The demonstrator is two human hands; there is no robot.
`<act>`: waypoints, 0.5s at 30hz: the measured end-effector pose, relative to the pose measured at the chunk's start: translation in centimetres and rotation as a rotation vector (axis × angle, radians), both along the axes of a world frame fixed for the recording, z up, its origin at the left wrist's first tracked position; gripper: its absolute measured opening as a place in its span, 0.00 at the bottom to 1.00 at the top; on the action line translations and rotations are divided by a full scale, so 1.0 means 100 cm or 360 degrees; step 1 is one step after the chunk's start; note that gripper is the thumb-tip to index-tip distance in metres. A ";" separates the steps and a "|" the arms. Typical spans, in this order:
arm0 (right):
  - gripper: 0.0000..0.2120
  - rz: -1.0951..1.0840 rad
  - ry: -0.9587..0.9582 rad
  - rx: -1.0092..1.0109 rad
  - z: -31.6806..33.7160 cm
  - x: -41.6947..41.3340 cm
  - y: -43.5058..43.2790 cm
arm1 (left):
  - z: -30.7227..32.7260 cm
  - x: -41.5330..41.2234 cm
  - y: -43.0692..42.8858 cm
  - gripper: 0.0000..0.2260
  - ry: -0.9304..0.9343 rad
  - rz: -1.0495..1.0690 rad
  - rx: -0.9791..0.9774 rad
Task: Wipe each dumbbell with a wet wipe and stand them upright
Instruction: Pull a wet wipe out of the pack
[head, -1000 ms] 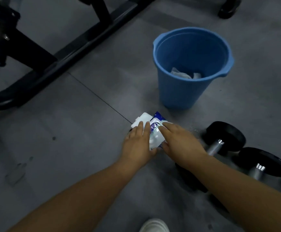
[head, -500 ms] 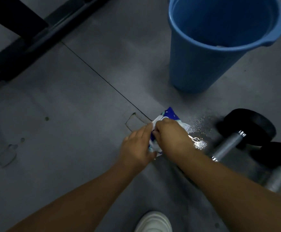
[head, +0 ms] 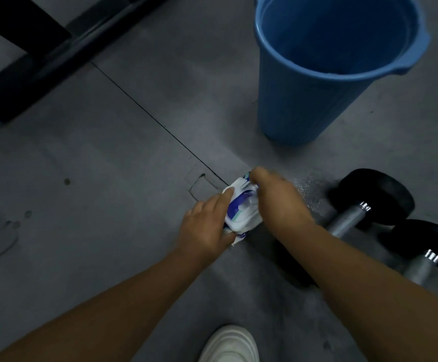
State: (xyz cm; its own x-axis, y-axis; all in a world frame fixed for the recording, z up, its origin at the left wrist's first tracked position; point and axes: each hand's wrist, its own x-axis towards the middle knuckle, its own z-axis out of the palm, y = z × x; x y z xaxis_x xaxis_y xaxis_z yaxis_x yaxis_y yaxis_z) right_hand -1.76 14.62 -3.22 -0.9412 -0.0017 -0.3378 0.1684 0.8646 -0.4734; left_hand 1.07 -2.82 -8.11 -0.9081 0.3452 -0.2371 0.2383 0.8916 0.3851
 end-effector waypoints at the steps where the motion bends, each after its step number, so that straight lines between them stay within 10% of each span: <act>1: 0.07 0.0054 -0.0051 -0.0005 -0.001 -0.003 0.000 | -0.002 0.000 -0.001 0.41 0.0026 -0.0034 -0.0003; 15: 0.12 0.0320 0.0150 0.0596 -0.015 0.005 -0.026 | -0.008 -0.001 0.001 0.38 0.0155 -0.0090 -0.0111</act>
State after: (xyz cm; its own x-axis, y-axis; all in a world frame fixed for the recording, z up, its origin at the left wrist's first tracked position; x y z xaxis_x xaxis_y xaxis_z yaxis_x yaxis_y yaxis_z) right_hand -1.28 12.03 -4.73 -0.9614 -0.0817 -0.2628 -0.0498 0.9908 -0.1260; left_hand 1.00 -2.76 -8.90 -0.9075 0.3821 -0.1742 0.3220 0.8994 0.2955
